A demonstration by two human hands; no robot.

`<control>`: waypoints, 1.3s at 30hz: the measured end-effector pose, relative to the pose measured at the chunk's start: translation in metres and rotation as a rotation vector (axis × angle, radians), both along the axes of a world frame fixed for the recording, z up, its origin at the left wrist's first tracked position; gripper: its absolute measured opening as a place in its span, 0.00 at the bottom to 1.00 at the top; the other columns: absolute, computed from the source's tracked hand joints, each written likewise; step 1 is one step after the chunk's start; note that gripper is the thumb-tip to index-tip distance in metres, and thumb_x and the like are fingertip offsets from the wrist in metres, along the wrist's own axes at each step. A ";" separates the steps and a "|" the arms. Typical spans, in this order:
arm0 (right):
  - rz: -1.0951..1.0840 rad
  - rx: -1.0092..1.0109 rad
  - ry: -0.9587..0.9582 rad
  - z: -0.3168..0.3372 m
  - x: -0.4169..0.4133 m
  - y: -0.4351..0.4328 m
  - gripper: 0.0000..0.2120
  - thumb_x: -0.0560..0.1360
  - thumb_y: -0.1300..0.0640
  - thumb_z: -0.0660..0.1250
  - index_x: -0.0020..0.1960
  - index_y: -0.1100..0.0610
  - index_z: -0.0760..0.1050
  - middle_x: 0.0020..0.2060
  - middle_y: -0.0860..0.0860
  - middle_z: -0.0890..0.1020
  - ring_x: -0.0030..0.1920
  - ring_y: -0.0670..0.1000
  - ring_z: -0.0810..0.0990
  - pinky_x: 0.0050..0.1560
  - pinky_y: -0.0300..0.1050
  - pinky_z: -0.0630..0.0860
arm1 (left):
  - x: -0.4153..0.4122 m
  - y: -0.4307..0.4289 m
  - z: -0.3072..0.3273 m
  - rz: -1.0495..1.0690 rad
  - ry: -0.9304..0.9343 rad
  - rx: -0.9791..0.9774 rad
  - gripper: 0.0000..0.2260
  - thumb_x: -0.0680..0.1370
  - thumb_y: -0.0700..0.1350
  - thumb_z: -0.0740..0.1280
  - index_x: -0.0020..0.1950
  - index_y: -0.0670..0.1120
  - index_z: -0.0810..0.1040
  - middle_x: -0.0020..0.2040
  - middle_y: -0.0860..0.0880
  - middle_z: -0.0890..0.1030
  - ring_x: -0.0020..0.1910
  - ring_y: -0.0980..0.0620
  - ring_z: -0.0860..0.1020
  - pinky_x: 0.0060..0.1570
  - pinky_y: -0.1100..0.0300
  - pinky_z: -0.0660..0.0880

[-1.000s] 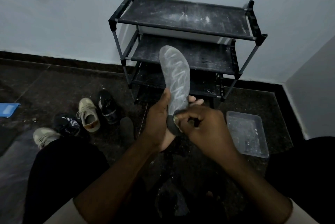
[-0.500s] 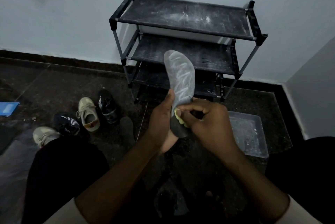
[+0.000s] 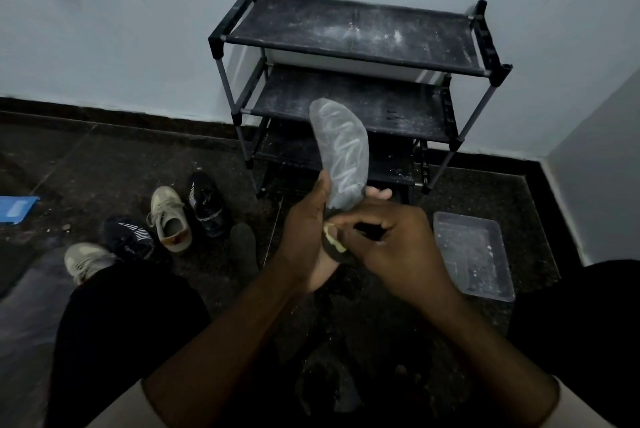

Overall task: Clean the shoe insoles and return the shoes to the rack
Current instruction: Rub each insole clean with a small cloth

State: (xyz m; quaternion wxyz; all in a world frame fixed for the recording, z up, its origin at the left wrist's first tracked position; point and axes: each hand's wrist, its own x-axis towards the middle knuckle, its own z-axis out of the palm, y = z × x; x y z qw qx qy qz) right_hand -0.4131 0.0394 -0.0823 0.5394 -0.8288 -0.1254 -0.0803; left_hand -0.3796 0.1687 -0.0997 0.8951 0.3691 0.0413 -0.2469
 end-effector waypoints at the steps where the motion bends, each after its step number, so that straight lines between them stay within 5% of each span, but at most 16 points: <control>1: -0.034 0.014 -0.010 0.000 0.003 -0.002 0.07 0.74 0.66 0.75 0.49 0.56 0.87 0.44 0.45 0.87 0.46 0.44 0.85 0.52 0.43 0.82 | -0.001 -0.001 0.001 -0.004 0.009 0.002 0.28 0.85 0.58 0.51 0.68 0.36 0.74 0.63 0.36 0.80 0.67 0.41 0.77 0.67 0.49 0.74; 4: -0.044 0.006 -0.041 0.003 0.005 -0.001 0.07 0.74 0.66 0.75 0.50 0.57 0.87 0.44 0.45 0.87 0.46 0.43 0.85 0.52 0.43 0.82 | -0.001 -0.002 0.001 -0.007 0.011 0.010 0.27 0.85 0.57 0.52 0.70 0.38 0.74 0.67 0.36 0.78 0.68 0.41 0.76 0.68 0.49 0.73; 8: 0.023 -0.033 0.040 0.001 -0.001 -0.002 0.08 0.73 0.64 0.75 0.48 0.53 0.88 0.43 0.42 0.87 0.48 0.43 0.84 0.56 0.40 0.79 | 0.000 0.001 0.004 -0.008 -0.015 0.023 0.30 0.85 0.59 0.49 0.58 0.39 0.84 0.60 0.36 0.81 0.67 0.39 0.77 0.66 0.47 0.74; 13: -0.095 0.038 0.144 0.001 0.006 -0.010 0.06 0.73 0.60 0.77 0.47 0.51 0.88 0.44 0.41 0.87 0.50 0.44 0.84 0.54 0.42 0.80 | 0.000 0.000 0.005 0.033 -0.038 -0.027 0.26 0.86 0.56 0.48 0.68 0.39 0.75 0.59 0.39 0.81 0.55 0.43 0.83 0.53 0.50 0.81; 22: 0.025 0.213 0.275 -0.001 0.004 -0.009 0.05 0.73 0.63 0.77 0.48 0.58 0.87 0.43 0.49 0.88 0.47 0.52 0.87 0.56 0.54 0.83 | 0.010 0.007 0.002 0.035 -0.005 -0.070 0.30 0.84 0.61 0.50 0.75 0.40 0.69 0.71 0.35 0.74 0.70 0.39 0.74 0.71 0.45 0.69; 26: 0.087 0.179 0.252 -0.001 -0.002 -0.004 0.05 0.73 0.61 0.77 0.49 0.57 0.87 0.44 0.49 0.88 0.47 0.49 0.87 0.55 0.49 0.83 | 0.016 0.010 0.004 0.051 0.008 -0.095 0.32 0.84 0.62 0.48 0.61 0.41 0.83 0.63 0.39 0.81 0.70 0.38 0.74 0.74 0.45 0.64; 29: -0.012 0.214 0.177 0.005 0.002 -0.009 0.06 0.73 0.63 0.76 0.49 0.58 0.87 0.43 0.48 0.88 0.45 0.48 0.86 0.50 0.42 0.81 | 0.017 0.010 0.001 0.025 0.006 -0.094 0.32 0.84 0.62 0.49 0.66 0.38 0.78 0.64 0.37 0.79 0.70 0.38 0.74 0.75 0.40 0.62; 34: -0.109 -0.090 -0.008 -0.001 0.005 -0.010 0.08 0.73 0.63 0.77 0.51 0.54 0.87 0.47 0.45 0.86 0.48 0.42 0.84 0.51 0.36 0.79 | 0.013 0.008 0.002 -0.055 -0.010 -0.051 0.38 0.83 0.65 0.47 0.73 0.32 0.68 0.69 0.34 0.75 0.71 0.40 0.73 0.73 0.45 0.66; 39: -0.185 -0.280 -0.128 -0.003 0.007 -0.012 0.07 0.73 0.62 0.76 0.49 0.54 0.87 0.48 0.48 0.86 0.49 0.44 0.83 0.53 0.45 0.81 | 0.011 0.007 0.000 -0.041 -0.042 -0.044 0.37 0.84 0.63 0.48 0.72 0.31 0.69 0.69 0.34 0.75 0.72 0.40 0.72 0.74 0.46 0.65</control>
